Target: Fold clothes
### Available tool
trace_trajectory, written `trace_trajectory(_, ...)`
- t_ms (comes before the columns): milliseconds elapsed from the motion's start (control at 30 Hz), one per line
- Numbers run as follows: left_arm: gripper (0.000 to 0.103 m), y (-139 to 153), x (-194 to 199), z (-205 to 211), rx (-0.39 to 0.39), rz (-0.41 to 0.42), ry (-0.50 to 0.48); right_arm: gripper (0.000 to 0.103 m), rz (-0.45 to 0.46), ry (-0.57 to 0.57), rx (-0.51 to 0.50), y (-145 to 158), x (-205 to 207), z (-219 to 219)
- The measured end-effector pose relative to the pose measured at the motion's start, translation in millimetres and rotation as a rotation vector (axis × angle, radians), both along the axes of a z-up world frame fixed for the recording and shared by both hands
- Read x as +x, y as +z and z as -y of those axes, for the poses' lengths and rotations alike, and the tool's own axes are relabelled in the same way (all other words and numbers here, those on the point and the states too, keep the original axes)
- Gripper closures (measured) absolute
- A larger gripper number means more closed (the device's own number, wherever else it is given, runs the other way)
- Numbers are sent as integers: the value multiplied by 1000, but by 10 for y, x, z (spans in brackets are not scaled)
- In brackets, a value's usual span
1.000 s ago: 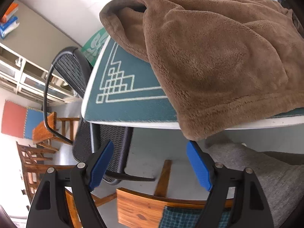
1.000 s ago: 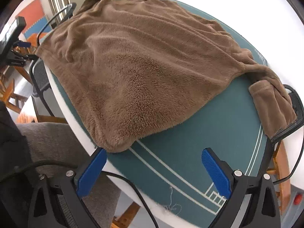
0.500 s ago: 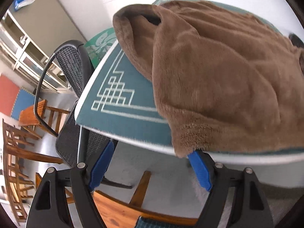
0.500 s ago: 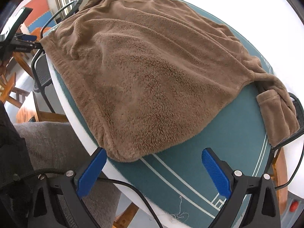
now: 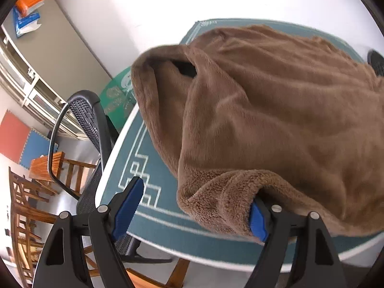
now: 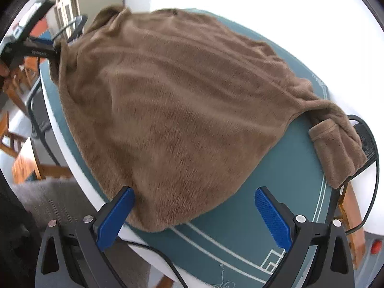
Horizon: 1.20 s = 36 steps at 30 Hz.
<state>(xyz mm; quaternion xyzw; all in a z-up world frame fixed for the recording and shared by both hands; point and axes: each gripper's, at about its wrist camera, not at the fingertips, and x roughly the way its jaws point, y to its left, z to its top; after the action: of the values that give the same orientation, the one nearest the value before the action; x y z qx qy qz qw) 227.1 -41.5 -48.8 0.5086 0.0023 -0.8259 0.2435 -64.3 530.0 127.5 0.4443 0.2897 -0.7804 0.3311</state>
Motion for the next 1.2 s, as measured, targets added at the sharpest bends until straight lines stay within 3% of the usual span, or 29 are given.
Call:
trace_trajectory(133,20,192,-135,36,-9,-36,26,1,39,-28,-121,181,-98,46)
trace_trajectory(267,20,391,-292,21,-32,-62,30,1,107,62,-196,239,-133,256)
trace_trajectory(433,20,608,-482,54,-45,-90,23,1,61,190,-142,118,43,657)
trace_trajectory(467,20,644,-505,58,-44,-97,21,1,18,199,-103,64,102,741)
trace_trajectory(600,20,744,-518,44,-45,-112,18,1,-217,121,107,-229,78,916)
trace_trajectory(667,20,746,-537,54,-44,-111,16,1,-293,62,164,-296,0,868)
trace_trajectory(933,17,668,-501,116,-33,-92,31,1,-516,-215,166,12,-351,312)
trace_trajectory(1100,17,639,-432,209,-13,-86,71,1,-519,-377,239,15,-722,-72)
trace_trajectory(1200,17,597,-399,244,2,-72,86,1,-468,-346,163,65,-701,-157)
